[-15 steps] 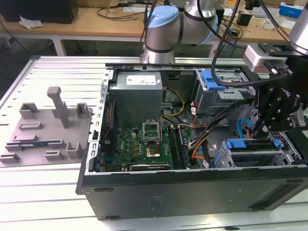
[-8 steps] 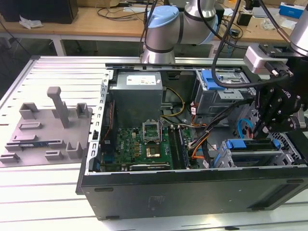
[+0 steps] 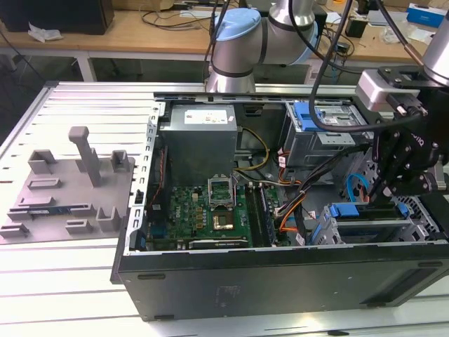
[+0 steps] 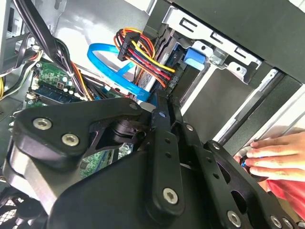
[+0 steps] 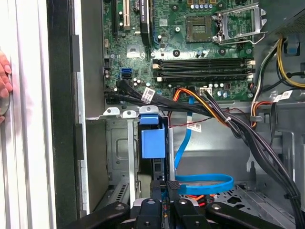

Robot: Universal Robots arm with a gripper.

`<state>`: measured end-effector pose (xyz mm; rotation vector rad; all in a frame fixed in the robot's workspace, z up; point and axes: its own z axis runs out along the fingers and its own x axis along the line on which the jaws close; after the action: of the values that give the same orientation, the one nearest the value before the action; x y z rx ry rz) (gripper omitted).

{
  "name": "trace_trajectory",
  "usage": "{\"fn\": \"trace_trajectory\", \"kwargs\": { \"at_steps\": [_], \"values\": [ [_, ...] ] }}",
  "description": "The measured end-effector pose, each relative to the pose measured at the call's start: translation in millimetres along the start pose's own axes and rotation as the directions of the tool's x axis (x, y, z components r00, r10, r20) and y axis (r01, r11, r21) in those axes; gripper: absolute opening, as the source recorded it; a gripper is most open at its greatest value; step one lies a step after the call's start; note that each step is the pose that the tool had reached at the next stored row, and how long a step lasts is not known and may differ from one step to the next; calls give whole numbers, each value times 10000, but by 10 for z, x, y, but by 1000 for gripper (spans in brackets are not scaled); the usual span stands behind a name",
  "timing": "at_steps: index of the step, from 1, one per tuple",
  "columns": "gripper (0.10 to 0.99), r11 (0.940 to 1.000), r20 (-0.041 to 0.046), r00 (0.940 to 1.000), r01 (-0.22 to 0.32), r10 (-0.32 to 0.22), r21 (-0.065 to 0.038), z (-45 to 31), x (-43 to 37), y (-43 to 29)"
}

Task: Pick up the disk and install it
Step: 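Insert the second disk wire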

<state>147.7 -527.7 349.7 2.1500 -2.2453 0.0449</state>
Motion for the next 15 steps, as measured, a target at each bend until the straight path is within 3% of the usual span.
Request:
{"fn": "trace_trajectory", "kwargs": {
  "at_steps": [15],
  "values": [
    [161,10000,10,10000,0,0,0,81,4,-8]
  ]
}}
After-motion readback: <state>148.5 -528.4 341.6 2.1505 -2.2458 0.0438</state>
